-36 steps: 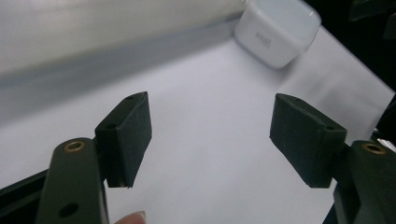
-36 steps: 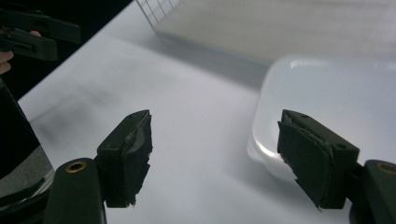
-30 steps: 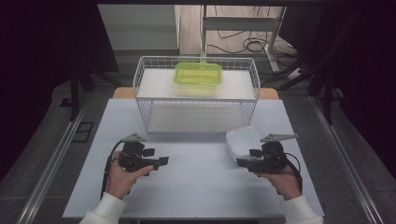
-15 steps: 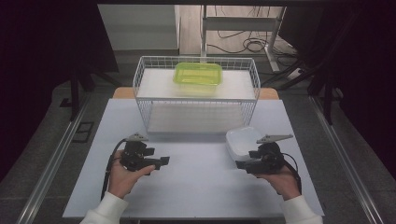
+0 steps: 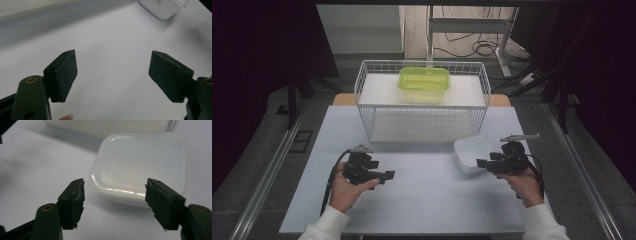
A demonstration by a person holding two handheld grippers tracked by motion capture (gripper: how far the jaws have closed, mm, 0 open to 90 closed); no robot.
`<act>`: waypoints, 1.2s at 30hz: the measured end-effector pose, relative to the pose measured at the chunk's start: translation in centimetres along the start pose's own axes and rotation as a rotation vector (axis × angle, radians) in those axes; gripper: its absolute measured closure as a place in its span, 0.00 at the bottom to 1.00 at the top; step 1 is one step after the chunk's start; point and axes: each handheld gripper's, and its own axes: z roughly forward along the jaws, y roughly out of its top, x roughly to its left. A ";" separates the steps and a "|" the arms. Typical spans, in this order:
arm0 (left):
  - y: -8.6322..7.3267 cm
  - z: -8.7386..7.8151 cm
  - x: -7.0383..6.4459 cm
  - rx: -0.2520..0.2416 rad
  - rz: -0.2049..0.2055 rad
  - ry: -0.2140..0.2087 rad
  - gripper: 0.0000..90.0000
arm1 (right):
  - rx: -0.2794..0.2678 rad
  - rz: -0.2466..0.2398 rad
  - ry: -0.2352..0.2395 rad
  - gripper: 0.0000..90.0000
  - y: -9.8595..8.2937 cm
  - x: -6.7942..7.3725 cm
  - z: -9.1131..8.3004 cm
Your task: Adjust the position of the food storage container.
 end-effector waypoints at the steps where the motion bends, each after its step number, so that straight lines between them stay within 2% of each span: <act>1: 0.0 0.1 0.0 0.000 -0.003 -0.003 0.25 | 0.014 0.016 -0.003 0.46 0.7 -0.7 0.3; 2: 0.0 0.1 0.0 0.000 -0.003 -0.003 0.25 | 0.014 0.016 -0.003 0.46 0.7 -0.7 0.3; 3: 0.0 0.0 0.1 0.003 0.001 -0.005 0.24 | 0.027 0.016 -0.020 0.50 1.4 -1.2 0.6; 11: -0.3 -0.2 0.6 -0.010 -0.029 -0.024 0.25 | 0.064 0.032 -0.049 0.57 4.7 -3.3 1.0; 16: -0.3 -0.1 0.7 -0.009 -0.039 -0.030 0.25 | 0.116 0.039 -0.081 0.69 6.0 -4.7 1.2; 21: -0.4 0.2 0.7 -0.001 -0.042 -0.030 0.25 | 0.166 0.047 -0.098 0.84 6.7 -6.2 1.9; 24: -0.4 0.4 0.7 0.005 -0.037 -0.026 0.25 | 0.218 0.027 -0.133 0.91 6.8 -6.9 2.9; 27: -0.4 0.4 0.8 0.005 -0.039 -0.026 0.25 | 0.227 0.032 -0.135 0.98 6.9 -7.5 3.6; 31: -0.5 0.4 0.9 0.005 -0.044 -0.026 0.26 | 0.253 0.025 -0.152 0.99 6.8 -8.0 4.6; 36: -0.6 0.5 0.8 0.012 -0.040 -0.028 0.26 | 0.280 0.022 -0.166 0.99 6.8 -7.9 5.6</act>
